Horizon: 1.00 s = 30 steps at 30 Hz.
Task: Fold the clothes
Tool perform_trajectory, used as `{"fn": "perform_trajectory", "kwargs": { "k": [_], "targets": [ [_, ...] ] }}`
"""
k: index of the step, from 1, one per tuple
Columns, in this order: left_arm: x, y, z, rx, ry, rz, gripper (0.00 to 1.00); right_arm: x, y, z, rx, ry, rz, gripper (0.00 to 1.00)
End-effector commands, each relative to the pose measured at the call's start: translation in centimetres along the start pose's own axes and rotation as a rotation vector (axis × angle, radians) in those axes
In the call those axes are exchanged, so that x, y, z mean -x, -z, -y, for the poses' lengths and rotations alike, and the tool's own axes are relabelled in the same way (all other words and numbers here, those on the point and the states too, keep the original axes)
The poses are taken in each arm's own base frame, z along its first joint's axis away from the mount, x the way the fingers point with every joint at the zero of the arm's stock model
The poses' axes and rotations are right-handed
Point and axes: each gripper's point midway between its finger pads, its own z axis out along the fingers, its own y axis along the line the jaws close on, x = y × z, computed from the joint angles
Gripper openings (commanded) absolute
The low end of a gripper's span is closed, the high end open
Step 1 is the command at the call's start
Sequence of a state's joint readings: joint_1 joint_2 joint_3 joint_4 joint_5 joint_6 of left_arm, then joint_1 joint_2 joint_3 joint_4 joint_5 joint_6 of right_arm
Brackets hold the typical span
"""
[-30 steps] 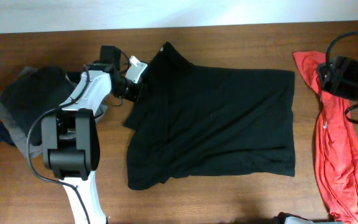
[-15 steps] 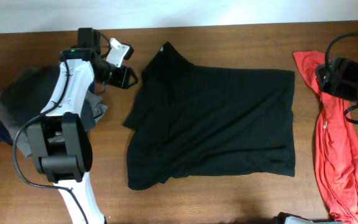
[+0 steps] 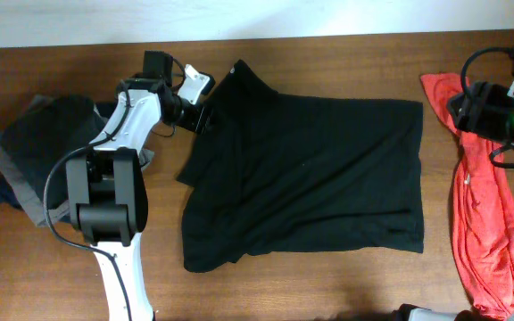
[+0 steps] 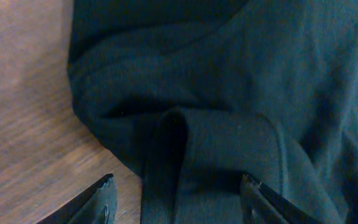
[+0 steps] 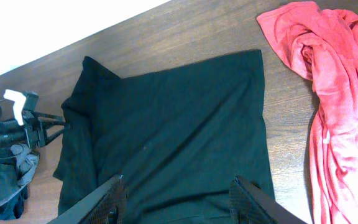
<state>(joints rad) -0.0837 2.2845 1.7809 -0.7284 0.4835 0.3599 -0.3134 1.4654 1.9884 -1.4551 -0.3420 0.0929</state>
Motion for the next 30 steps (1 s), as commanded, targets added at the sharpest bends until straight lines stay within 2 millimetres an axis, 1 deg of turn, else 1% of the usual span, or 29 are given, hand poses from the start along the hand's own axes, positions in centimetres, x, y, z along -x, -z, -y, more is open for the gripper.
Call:
{"fn": "perform_trajectory", "kwargs": {
  "k": [1, 2, 3, 6, 8, 12, 14, 18, 22, 23, 26, 28, 30],
  "targets": [
    [-0.3, -0.6, 0.6, -0.054, 0.002, 0.007, 0.56, -0.1, 0.0, -0.1, -0.003, 0.016, -0.001, 0.58],
    [-0.2, -0.6, 0.9, -0.075, 0.002, 0.014, 0.52, -0.1, 0.0, -0.1, -0.002, 0.017, -0.001, 0.58],
    [-0.1, -0.5, 1.5, -0.106, 0.005, 0.020, 0.42, -0.1, 0.0, -0.1, -0.003, 0.016, -0.001, 0.58],
    [-0.3, -0.4, 2.6, -0.166, 0.020, 0.021, 0.29, -0.1, 0.0, -0.1, -0.003, 0.016, -0.002, 0.58],
    [-0.7, -0.3, 3.0, -0.185, 0.034, 0.005, 0.21, -0.2, 0.0, -0.1, -0.003, 0.015, -0.004, 0.58],
    [-1.7, -0.1, 3.0, -0.195, 0.067, -0.030, 0.06, -0.2, 0.0, -0.1, -0.003, 0.019, -0.003, 0.57],
    [-2.2, 0.3, 2.7, -0.197, 0.090, -0.045, 0.00, -0.2, 0.0, -0.1, -0.003, 0.019, -0.004, 0.58],
    [-2.6, 1.9, 1.7, -0.189, 0.133, -0.050, 0.00, -0.2, 0.1, -0.1, -0.003, 0.019, -0.004, 0.58],
    [-2.9, 5.0, 0.5, -0.147, 0.177, -0.055, 0.00, -0.2, 0.0, -0.1, -0.003, 0.019, -0.004, 0.58],
    [-3.4, 6.4, -0.3, -0.107, 0.194, -0.067, 0.01, -0.2, 0.0, -0.1, -0.003, 0.019, -0.004, 0.58],
    [-4.6, 8.8, -1.8, -0.008, 0.218, -0.104, 0.01, -0.2, 0.0, -0.1, -0.003, 0.018, -0.004, 0.58],
    [-5.0, 10.0, -2.7, 0.044, 0.226, -0.116, 0.01, -0.2, 0.0, -0.1, -0.003, 0.019, -0.004, 0.58],
    [-5.5, 10.7, -3.4, 0.087, 0.230, -0.130, 0.01, -0.2, 0.0, 0.0, -0.007, 0.018, -0.003, 0.58]
  ]
}}
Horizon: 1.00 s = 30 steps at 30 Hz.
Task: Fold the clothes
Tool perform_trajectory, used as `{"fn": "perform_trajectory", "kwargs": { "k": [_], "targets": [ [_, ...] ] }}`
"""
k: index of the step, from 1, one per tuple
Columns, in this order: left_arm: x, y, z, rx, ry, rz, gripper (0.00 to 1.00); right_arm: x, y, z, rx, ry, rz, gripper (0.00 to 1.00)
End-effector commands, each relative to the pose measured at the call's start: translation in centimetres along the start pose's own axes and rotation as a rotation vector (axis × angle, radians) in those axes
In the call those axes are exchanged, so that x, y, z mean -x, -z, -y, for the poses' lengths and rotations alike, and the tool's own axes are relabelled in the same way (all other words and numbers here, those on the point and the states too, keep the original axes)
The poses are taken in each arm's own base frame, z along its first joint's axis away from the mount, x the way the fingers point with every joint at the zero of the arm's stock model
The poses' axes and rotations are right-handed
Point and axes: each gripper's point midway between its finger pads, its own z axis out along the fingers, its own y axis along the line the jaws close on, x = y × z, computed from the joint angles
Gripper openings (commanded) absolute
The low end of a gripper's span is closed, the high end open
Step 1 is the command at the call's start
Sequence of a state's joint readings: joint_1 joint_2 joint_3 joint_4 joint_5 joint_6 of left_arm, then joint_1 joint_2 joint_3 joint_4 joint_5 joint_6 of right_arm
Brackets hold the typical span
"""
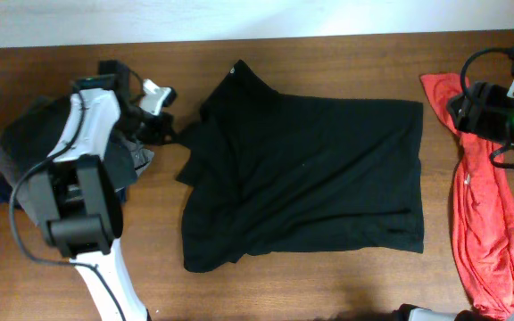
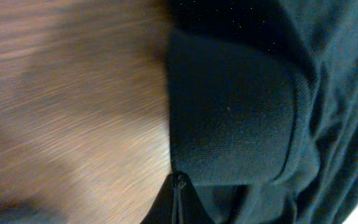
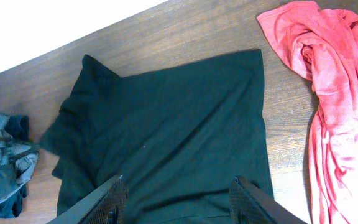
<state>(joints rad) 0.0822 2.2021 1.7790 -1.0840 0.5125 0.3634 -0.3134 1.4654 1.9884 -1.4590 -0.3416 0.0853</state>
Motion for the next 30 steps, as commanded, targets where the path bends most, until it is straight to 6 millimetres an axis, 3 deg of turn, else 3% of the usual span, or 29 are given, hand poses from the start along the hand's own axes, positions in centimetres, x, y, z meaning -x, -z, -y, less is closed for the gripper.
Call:
{"fn": "perform_trajectory", "kwargs": {
  "k": [1, 9, 12, 15, 16, 20, 25, 30],
  "targets": [
    [0.6, 4.1, -1.3, 0.157, -0.027, 0.035, 0.00, -0.1, 0.0, 0.1, -0.011, 0.012, 0.001, 0.58],
    [-1.0, 4.6, -3.0, 0.268, 0.025, -0.034, 0.01, -0.5, -0.4, 2.1, -0.118, 0.004, -0.018, 0.58],
    [-0.7, 4.6, -2.4, 0.234, 0.028, -0.019, 0.00, -1.3, -1.5, 2.9, -0.143, -0.007, -0.055, 0.58],
    [-1.1, 4.2, -1.4, 0.185, 0.036, -0.031, 0.12, -2.3, -2.9, 3.5, -0.145, -0.018, -0.096, 0.58],
    [-1.5, 4.0, -1.3, 0.177, 0.042, -0.043, 0.21, -2.6, -3.2, 3.7, -0.147, -0.022, -0.108, 0.58],
    [-2.1, 2.2, 1.0, 0.041, 0.051, -0.043, 0.39, -3.4, -4.2, 4.1, -0.149, -0.030, -0.139, 0.58],
    [-5.1, -1.0, 2.0, 0.014, 0.055, -0.136, 0.40, -3.4, -4.5, 4.2, -0.149, -0.031, -0.142, 0.59],
    [-5.0, -3.8, 2.1, 0.044, -0.002, -0.117, 0.39, -3.3, -4.5, 4.1, -0.144, -0.030, -0.135, 0.58]
  ]
}}
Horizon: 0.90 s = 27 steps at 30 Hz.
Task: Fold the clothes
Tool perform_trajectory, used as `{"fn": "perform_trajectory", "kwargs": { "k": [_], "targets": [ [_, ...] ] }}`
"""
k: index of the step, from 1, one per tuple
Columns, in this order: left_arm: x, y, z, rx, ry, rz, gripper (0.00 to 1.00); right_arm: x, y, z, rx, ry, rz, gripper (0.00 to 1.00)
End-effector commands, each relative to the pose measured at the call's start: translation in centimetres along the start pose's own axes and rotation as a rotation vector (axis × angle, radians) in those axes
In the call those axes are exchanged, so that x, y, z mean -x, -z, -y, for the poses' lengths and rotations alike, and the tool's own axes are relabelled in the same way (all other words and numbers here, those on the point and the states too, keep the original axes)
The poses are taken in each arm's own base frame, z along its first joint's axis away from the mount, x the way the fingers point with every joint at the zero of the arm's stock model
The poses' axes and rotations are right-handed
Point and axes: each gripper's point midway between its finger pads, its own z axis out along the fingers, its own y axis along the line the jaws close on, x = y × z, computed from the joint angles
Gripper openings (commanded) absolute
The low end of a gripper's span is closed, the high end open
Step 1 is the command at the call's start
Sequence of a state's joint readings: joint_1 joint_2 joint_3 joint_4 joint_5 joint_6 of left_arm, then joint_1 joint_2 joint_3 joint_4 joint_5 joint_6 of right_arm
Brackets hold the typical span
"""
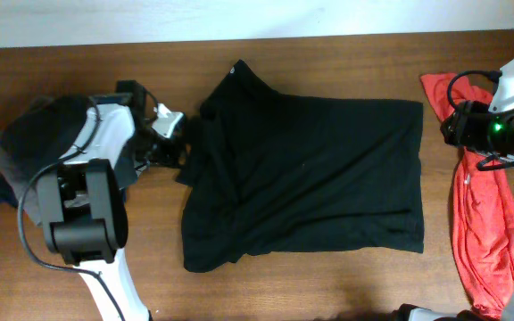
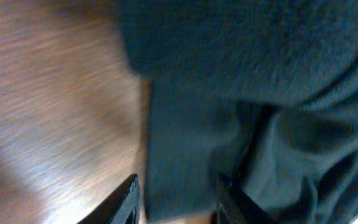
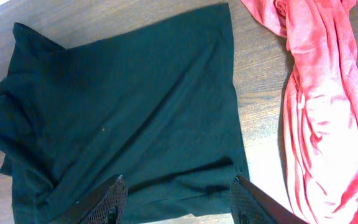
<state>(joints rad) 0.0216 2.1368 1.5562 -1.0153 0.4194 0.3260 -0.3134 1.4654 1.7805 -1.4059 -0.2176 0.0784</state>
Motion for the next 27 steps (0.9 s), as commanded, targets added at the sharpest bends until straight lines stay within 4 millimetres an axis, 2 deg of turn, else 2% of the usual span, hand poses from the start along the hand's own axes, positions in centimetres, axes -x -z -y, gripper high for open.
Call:
{"fn": "perform_trajectory", "kwargs": {
  "k": [1, 5, 10, 13, 14, 18, 20, 22, 23, 27],
  "targets": [
    [0.1, -0.7, 1.1, 0.004, -0.034, 0.015, 0.40, 0.0, 0.0, 0.0, -0.005, 0.005, 0.003, 0.58],
    [0.5, -1.7, 1.3, 0.026, -0.070, 0.028, 0.43, 0.0, 0.0, -0.1, -0.002, 0.006, 0.003, 0.58],
    [-0.8, -3.5, -0.1, 0.147, -0.090, -0.021, 0.43, 0.0, 0.0, -0.3, 0.011, 0.006, 0.002, 0.58],
    [-1.2, -3.9, -0.9, 0.202, -0.046, -0.029, 0.31, -0.1, 0.0, -0.4, 0.016, 0.006, 0.001, 0.59],
    [-1.0, -3.8, -0.8, 0.197, -0.041, -0.023, 0.29, -0.1, 0.0, -0.4, 0.017, 0.006, 0.001, 0.59],
    [0.5, -1.0, 0.1, 0.212, -0.037, 0.044, 0.28, 0.0, 0.0, -0.4, 0.016, 0.006, 0.003, 0.58],
    [1.4, 1.1, 0.8, 0.230, -0.057, 0.102, 0.33, 0.0, 0.0, -0.4, 0.017, 0.007, 0.005, 0.58],
    [1.8, 2.1, 0.9, 0.251, -0.068, 0.131, 0.39, 0.0, 0.0, -0.4, 0.017, 0.007, 0.005, 0.58],
    [1.8, 2.1, 0.7, 0.259, -0.067, 0.131, 0.41, 0.0, 0.0, -0.4, 0.017, 0.007, 0.005, 0.58],
    [1.0, -0.2, -0.3, 0.256, -0.054, 0.091, 0.47, 0.0, 0.0, -0.4, 0.017, 0.007, 0.005, 0.58]
  ]
}}
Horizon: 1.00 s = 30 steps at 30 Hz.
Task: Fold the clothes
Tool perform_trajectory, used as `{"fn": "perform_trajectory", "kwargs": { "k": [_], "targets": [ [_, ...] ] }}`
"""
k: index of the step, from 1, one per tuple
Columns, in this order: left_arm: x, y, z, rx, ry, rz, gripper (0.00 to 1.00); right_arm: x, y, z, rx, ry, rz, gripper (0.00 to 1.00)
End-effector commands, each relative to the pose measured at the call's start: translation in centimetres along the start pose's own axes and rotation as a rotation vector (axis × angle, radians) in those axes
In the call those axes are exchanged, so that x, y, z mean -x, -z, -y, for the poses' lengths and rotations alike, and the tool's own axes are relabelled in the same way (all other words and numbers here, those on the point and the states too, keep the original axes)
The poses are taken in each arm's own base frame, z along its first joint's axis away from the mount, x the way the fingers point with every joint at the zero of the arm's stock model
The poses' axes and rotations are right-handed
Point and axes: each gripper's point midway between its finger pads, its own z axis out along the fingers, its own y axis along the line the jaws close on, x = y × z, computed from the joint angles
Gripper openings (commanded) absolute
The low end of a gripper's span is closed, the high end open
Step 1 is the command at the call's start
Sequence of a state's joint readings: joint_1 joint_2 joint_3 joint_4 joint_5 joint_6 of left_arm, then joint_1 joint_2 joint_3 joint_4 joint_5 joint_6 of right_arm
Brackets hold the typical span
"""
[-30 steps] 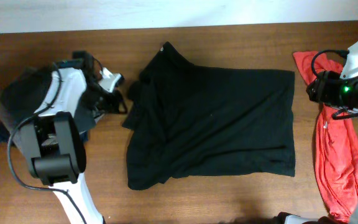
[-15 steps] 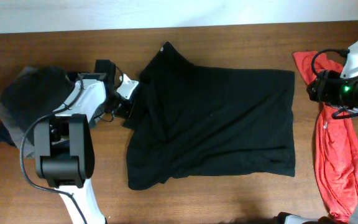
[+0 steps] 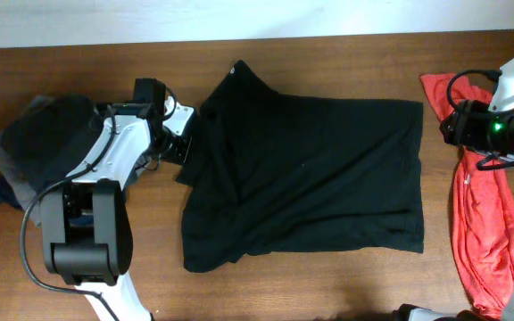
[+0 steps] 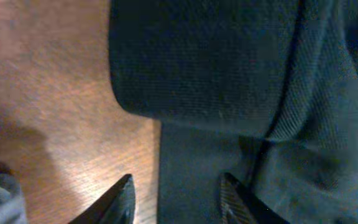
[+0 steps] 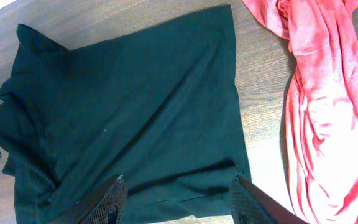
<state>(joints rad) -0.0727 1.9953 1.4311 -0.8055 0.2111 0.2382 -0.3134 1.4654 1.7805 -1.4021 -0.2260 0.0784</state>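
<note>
A black shirt [image 3: 310,169] lies spread on the wooden table, its left side bunched into folds. My left gripper [image 3: 178,143] is low at that bunched left edge, open, its fingers straddling a fold of black cloth [image 4: 197,124]. My right gripper [image 5: 179,199] is open high above the table at the far right, with the black shirt [image 5: 135,106] below it and nothing between its fingers.
A red garment [image 3: 480,205] lies crumpled along the right edge, under the right arm [image 3: 498,125]. A pile of dark grey clothes [image 3: 34,152] sits at the far left. The table's far edge meets a white wall [image 3: 239,18].
My left gripper shifted slightly up and right along the shirt's left edge and stays open over the fold. The right arm and the shirt look unchanged.
My left gripper was open at the shirt's upper left sleeve. It was then shut on that cloth, with it drawn out to the left toward the grey pile. Later it was open again at the shirt's left edge, where it remains. The right arm tilted slightly.
</note>
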Motion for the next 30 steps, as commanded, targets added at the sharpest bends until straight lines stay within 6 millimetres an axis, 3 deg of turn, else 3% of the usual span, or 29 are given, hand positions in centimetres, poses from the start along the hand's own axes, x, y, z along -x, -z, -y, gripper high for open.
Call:
{"fn": "perform_trajectory", "kwargs": {
  "k": [1, 6, 14, 17, 25, 30],
  "targets": [
    [-1.4, -2.1, -0.4, 0.009, 0.015, -0.044, 0.47, -0.1, 0.0, -0.3, 0.008, 0.006, 0.002, 0.58],
    [-2.2, -4.2, 0.2, -0.050, 0.027, -0.082, 0.47, -0.1, 0.0, -0.3, 0.008, 0.006, 0.002, 0.58],
    [-3.0, -5.5, 1.4, -0.114, 0.034, -0.116, 0.45, -0.1, 0.0, -0.3, 0.008, 0.006, 0.002, 0.58],
    [-3.2, -5.7, 1.6, -0.115, 0.029, -0.124, 0.36, 0.0, 0.0, -0.3, 0.008, 0.006, 0.002, 0.59],
    [-3.3, -5.8, 1.7, -0.115, 0.029, -0.128, 0.00, 0.0, 0.0, -0.3, 0.008, 0.006, 0.002, 0.58],
    [-3.6, -4.9, 1.4, -0.106, 0.057, -0.146, 0.00, 0.0, 0.0, -0.3, 0.008, 0.006, 0.002, 0.59]
  ]
}}
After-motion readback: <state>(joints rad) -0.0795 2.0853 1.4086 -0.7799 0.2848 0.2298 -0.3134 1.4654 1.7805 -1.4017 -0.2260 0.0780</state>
